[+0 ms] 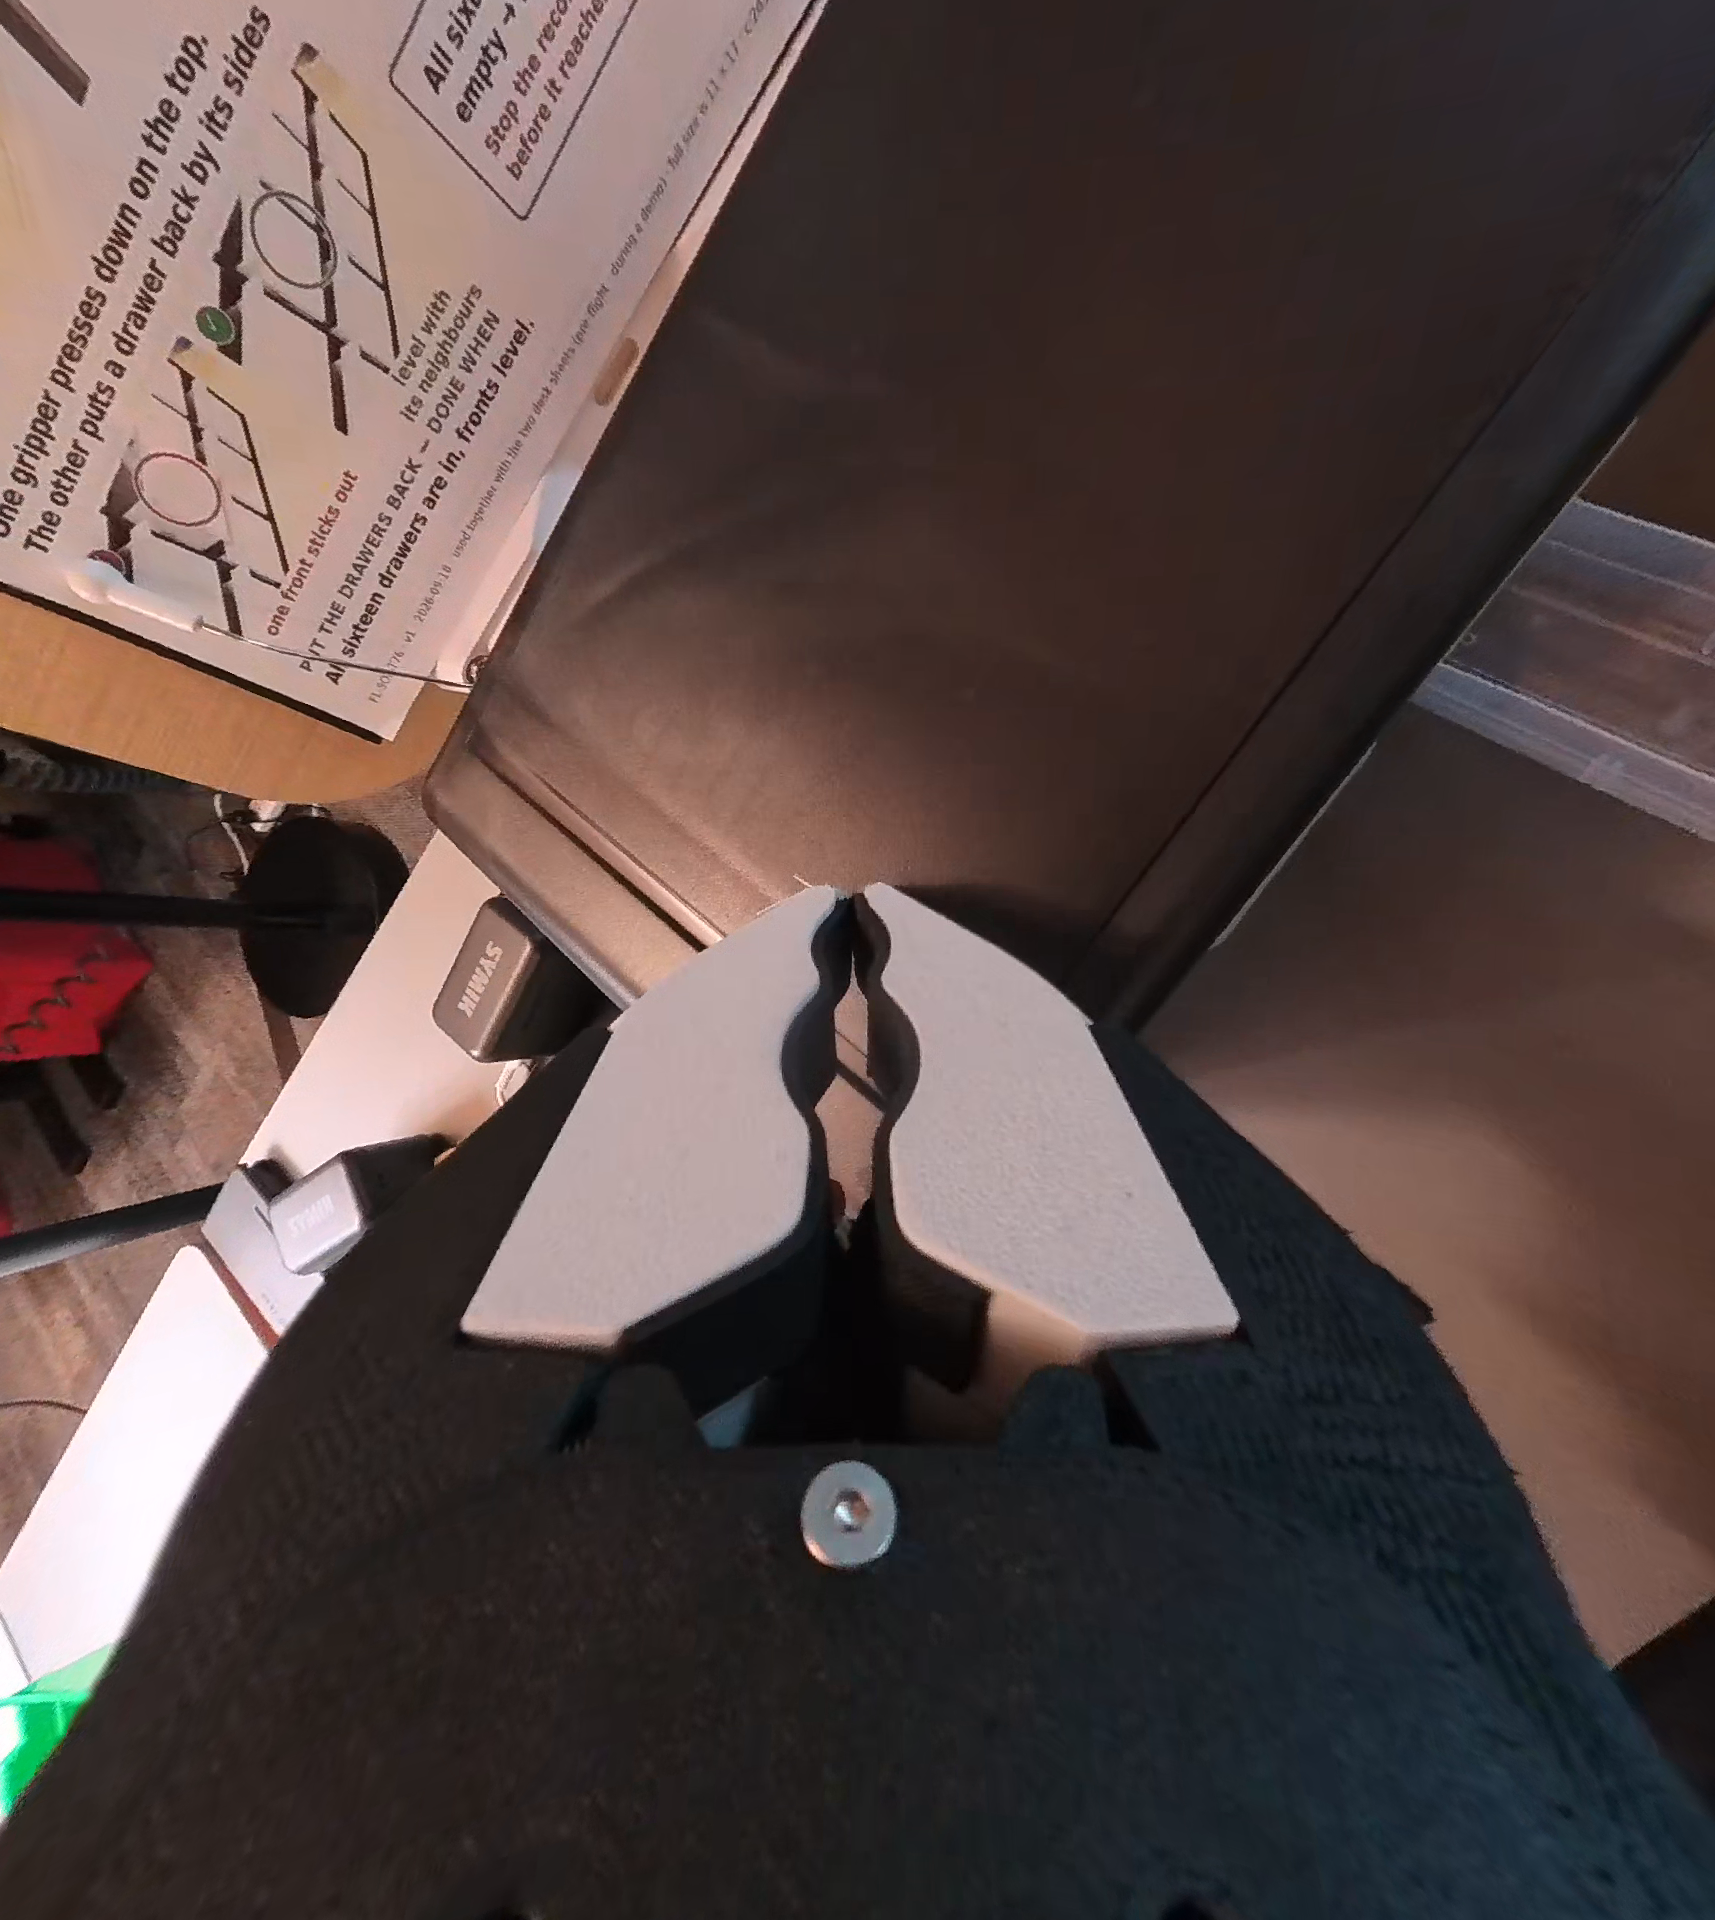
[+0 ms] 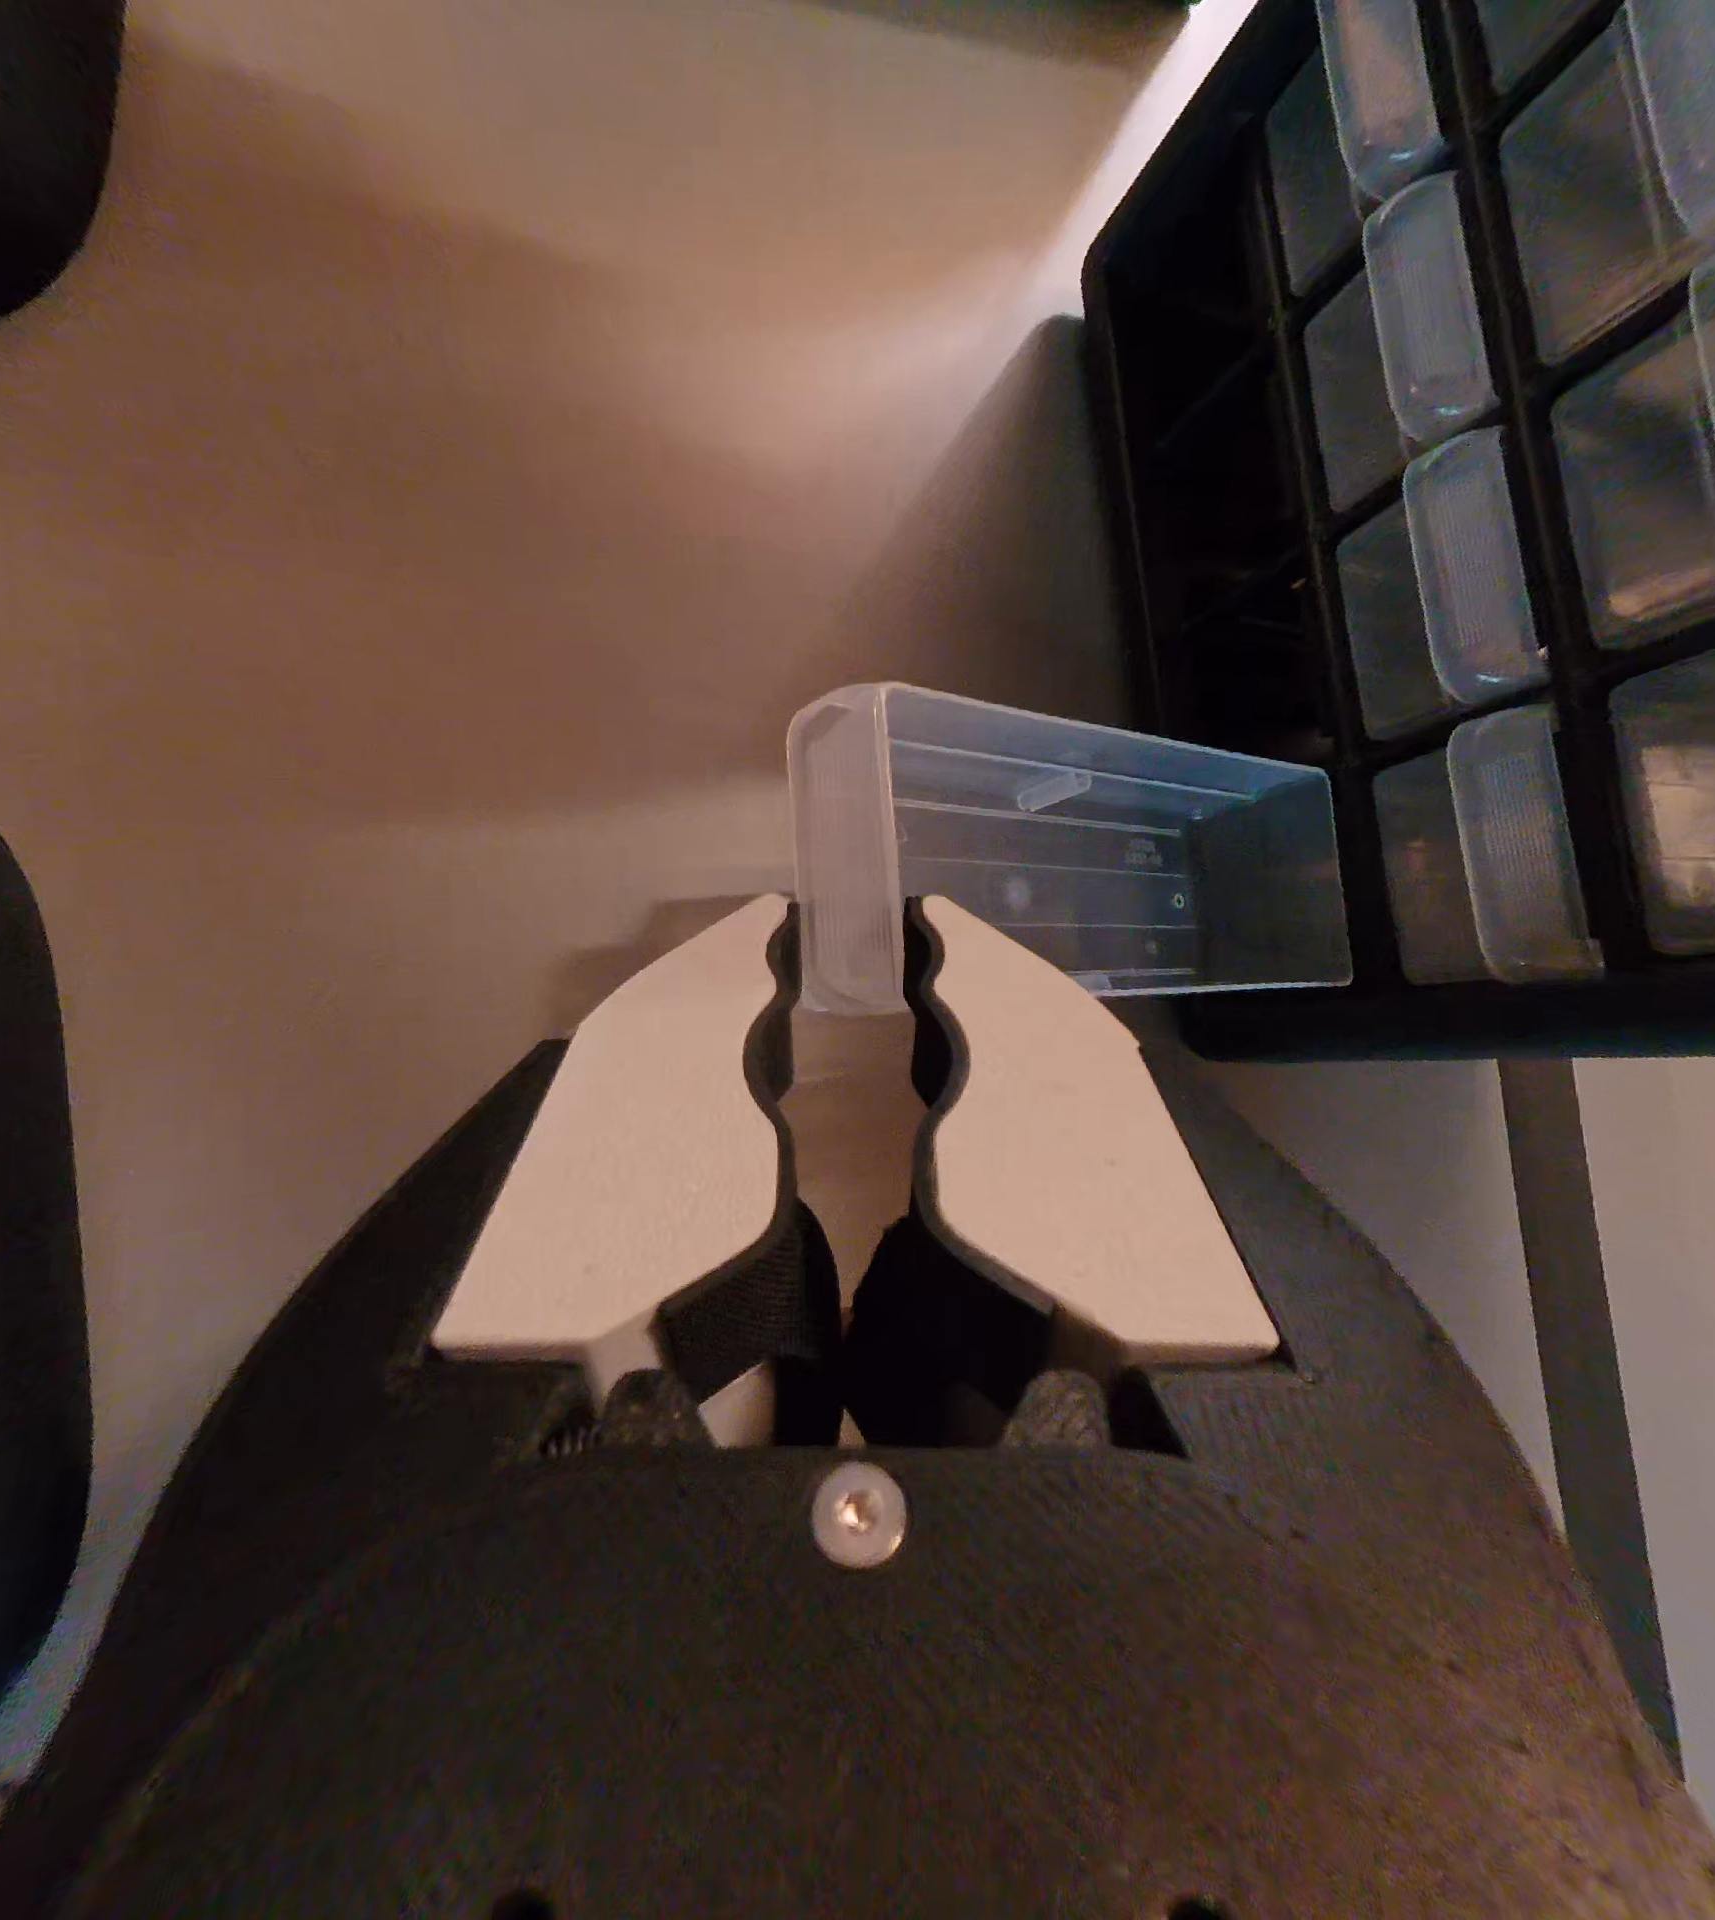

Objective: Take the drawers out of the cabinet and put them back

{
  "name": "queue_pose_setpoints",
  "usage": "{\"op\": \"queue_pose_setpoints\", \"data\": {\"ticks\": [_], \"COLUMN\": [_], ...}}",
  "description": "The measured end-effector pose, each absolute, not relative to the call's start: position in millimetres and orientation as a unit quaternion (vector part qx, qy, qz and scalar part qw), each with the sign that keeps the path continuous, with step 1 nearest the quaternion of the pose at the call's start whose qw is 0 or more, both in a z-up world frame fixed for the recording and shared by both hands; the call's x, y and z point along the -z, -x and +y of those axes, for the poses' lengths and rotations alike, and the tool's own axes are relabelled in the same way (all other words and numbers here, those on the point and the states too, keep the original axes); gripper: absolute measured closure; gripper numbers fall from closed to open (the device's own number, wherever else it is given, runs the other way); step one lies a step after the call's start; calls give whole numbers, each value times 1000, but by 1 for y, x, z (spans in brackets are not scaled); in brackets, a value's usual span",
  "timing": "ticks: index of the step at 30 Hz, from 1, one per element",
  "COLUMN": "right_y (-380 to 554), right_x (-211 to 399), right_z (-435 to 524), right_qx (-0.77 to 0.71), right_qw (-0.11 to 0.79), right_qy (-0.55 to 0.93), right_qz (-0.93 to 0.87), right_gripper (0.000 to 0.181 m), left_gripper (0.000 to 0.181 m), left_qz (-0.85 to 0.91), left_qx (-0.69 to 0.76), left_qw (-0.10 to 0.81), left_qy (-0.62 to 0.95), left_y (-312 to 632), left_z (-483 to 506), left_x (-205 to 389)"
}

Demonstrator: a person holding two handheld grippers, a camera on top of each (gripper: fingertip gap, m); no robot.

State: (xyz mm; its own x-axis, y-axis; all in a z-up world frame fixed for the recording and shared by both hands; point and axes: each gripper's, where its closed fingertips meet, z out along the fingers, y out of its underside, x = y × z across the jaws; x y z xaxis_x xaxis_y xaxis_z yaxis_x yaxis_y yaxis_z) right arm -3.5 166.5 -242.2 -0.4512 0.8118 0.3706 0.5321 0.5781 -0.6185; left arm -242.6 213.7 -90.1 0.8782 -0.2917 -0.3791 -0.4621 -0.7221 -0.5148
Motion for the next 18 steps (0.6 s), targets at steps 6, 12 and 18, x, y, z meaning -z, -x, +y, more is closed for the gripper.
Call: {"op": "queue_pose_setpoints", "data": {"ticks": [6, 12, 18], "right_y": [1, 5, 15], "right_x": [238, 231, 237], "right_z": [169, 171, 181], "right_qx": [-209, -225, -198], "right_qw": [306, 288, 285], "right_qy": [411, 417, 420], "right_qz": [-833, -832, -838], "right_gripper": [163, 163, 163], "left_gripper": [181, 181, 181], "left_qz": [208, 206, 206], "left_qx": [-140, -131, -127], "left_qw": [308, 317, 323], "left_qy": [918, 917, 915], "left_y": [242, 242, 242], "left_z": [214, 214, 214], "left_x": [90, 90, 90]}}
